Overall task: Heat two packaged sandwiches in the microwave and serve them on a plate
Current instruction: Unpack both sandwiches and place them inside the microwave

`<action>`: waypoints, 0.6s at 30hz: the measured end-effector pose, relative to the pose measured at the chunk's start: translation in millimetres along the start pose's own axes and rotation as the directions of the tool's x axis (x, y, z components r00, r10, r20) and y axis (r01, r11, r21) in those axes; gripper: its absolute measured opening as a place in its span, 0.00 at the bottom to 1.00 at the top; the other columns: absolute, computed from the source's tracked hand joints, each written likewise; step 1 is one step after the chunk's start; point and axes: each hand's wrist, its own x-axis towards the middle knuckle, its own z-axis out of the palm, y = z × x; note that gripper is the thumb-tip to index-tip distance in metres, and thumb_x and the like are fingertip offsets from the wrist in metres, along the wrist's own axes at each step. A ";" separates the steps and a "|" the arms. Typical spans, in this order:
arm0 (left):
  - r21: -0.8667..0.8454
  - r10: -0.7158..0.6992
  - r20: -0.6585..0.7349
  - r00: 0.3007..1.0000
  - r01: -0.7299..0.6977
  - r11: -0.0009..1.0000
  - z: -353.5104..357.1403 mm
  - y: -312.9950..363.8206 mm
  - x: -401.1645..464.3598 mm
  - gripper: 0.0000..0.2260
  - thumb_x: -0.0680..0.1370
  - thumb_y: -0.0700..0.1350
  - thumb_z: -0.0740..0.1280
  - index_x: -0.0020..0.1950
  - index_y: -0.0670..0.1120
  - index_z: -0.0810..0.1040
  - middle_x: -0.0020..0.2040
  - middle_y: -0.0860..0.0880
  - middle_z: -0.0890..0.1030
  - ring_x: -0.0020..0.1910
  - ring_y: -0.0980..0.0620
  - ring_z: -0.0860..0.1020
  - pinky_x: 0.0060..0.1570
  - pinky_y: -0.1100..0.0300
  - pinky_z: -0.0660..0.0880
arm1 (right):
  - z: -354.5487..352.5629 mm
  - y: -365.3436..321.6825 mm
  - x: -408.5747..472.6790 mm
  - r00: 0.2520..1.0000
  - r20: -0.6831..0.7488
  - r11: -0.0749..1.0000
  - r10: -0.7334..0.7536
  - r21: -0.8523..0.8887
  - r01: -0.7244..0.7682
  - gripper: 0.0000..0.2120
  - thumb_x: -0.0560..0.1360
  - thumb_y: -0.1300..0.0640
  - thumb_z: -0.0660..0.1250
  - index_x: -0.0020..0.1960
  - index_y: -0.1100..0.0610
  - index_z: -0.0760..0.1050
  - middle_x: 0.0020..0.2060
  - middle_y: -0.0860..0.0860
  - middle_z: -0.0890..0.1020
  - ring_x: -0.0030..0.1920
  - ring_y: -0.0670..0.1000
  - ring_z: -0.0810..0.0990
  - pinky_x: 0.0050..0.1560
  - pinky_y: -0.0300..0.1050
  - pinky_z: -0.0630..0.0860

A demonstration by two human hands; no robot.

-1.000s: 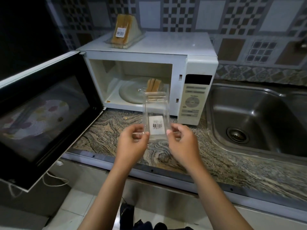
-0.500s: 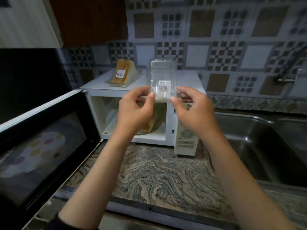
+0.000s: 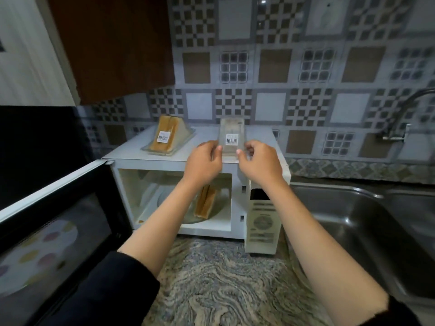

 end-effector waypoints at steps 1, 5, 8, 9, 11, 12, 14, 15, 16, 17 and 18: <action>0.001 0.001 -0.018 1.000 -0.001 1.000 2.7 -1.4 -0.6 0.13 0.81 0.47 0.58 0.58 0.43 0.77 0.48 0.45 0.81 0.46 0.47 0.78 0.47 0.52 0.75 | 1.1 1.2 0.3 1.000 -0.006 1.000 -0.016 -0.018 0.016 0.19 0.76 0.49 0.64 0.63 0.58 0.74 0.56 0.54 0.81 0.56 0.55 0.78 0.51 0.47 0.76; 0.019 -0.063 -0.024 0.998 0.063 0.998 8.9 -1.3 -1.9 0.20 0.81 0.50 0.55 0.70 0.42 0.67 0.61 0.43 0.78 0.60 0.44 0.76 0.60 0.48 0.72 | 2.4 3.2 -1.5 0.997 -0.022 0.997 -0.069 -0.037 0.069 0.20 0.76 0.50 0.64 0.65 0.56 0.70 0.56 0.54 0.80 0.56 0.55 0.77 0.47 0.47 0.75; 0.038 -0.033 -0.025 0.999 0.034 0.999 9.9 -0.6 -6.3 0.21 0.81 0.49 0.57 0.72 0.41 0.65 0.64 0.43 0.76 0.63 0.44 0.73 0.65 0.45 0.67 | 3.5 5.7 -2.4 0.995 -0.017 0.994 -0.097 -0.059 0.095 0.22 0.75 0.49 0.65 0.67 0.54 0.68 0.57 0.54 0.78 0.59 0.54 0.75 0.49 0.48 0.74; 0.023 -0.025 -0.024 0.999 0.026 0.999 8.6 -1.1 -8.8 0.21 0.81 0.49 0.57 0.72 0.41 0.65 0.65 0.43 0.75 0.65 0.44 0.72 0.66 0.45 0.67 | 3.7 6.8 -3.1 0.995 -0.017 0.994 -0.097 -0.044 0.097 0.23 0.75 0.49 0.65 0.68 0.54 0.67 0.59 0.54 0.77 0.61 0.54 0.74 0.51 0.47 0.73; -0.052 -0.028 -0.054 0.998 0.025 0.998 1.8 -3.1 -16.5 0.20 0.80 0.48 0.59 0.71 0.43 0.66 0.66 0.45 0.74 0.65 0.48 0.71 0.66 0.48 0.69 | 2.5 5.8 -6.2 0.993 -0.072 0.994 -0.095 0.044 0.099 0.24 0.76 0.51 0.66 0.69 0.56 0.68 0.61 0.54 0.75 0.63 0.54 0.72 0.56 0.44 0.69; -0.082 -0.020 -0.095 0.995 0.012 0.997 -3.9 -5.6 -20.5 0.18 0.80 0.47 0.61 0.69 0.43 0.68 0.64 0.46 0.75 0.64 0.50 0.72 0.65 0.52 0.70 | 1.5 3.5 -8.6 0.985 -0.138 0.989 -0.104 0.093 0.118 0.22 0.76 0.52 0.66 0.68 0.58 0.69 0.61 0.55 0.75 0.63 0.54 0.72 0.57 0.42 0.68; -0.068 0.051 -0.234 0.971 -0.069 0.995 -20.7 -11.8 -27.1 0.14 0.78 0.43 0.63 0.64 0.43 0.72 0.59 0.47 0.77 0.59 0.51 0.74 0.61 0.55 0.73 | 2.4 -7.0 -14.3 0.932 -0.315 0.966 -0.181 0.120 0.228 0.19 0.77 0.57 0.65 0.65 0.61 0.72 0.58 0.56 0.76 0.60 0.53 0.74 0.58 0.37 0.69; -0.035 0.098 -0.307 0.947 -0.114 0.993 -30.4 -16.2 -28.4 0.12 0.77 0.41 0.63 0.60 0.42 0.74 0.55 0.46 0.77 0.56 0.51 0.75 0.57 0.55 0.74 | 5.1 -15.3 -16.9 0.896 -0.381 0.950 -0.229 0.114 0.291 0.17 0.76 0.59 0.65 0.64 0.62 0.73 0.56 0.56 0.77 0.58 0.52 0.75 0.57 0.33 0.69; 0.004 0.131 -0.369 0.920 -0.139 0.990 -40.7 -22.2 -27.9 0.11 0.76 0.41 0.63 0.57 0.41 0.75 0.52 0.46 0.78 0.53 0.50 0.75 0.54 0.56 0.74 | 9.7 -25.5 -18.5 0.869 -0.415 0.932 -0.269 0.117 0.344 0.16 0.76 0.60 0.64 0.62 0.62 0.74 0.54 0.56 0.77 0.56 0.51 0.75 0.55 0.29 0.69; 0.039 0.146 -0.418 0.897 -0.143 0.989 -48.5 -27.4 -24.8 0.10 0.75 0.41 0.63 0.54 0.40 0.76 0.49 0.45 0.78 0.49 0.49 0.75 0.50 0.58 0.73 | 13.8 -34.8 -19.8 0.859 -0.417 0.916 -0.297 0.130 0.379 0.15 0.76 0.60 0.64 0.62 0.62 0.74 0.53 0.56 0.77 0.54 0.50 0.75 0.54 0.28 0.69; 0.069 0.143 -0.456 0.878 -0.125 0.990 -58.7 -34.6 -21.0 0.09 0.74 0.40 0.62 0.52 0.40 0.77 0.48 0.45 0.78 0.47 0.48 0.75 0.47 0.59 0.71 | 20.8 -47.4 -21.2 0.867 -0.387 0.903 -0.315 0.158 0.399 0.15 0.76 0.60 0.64 0.61 0.62 0.75 0.52 0.54 0.77 0.53 0.48 0.75 0.53 0.28 0.69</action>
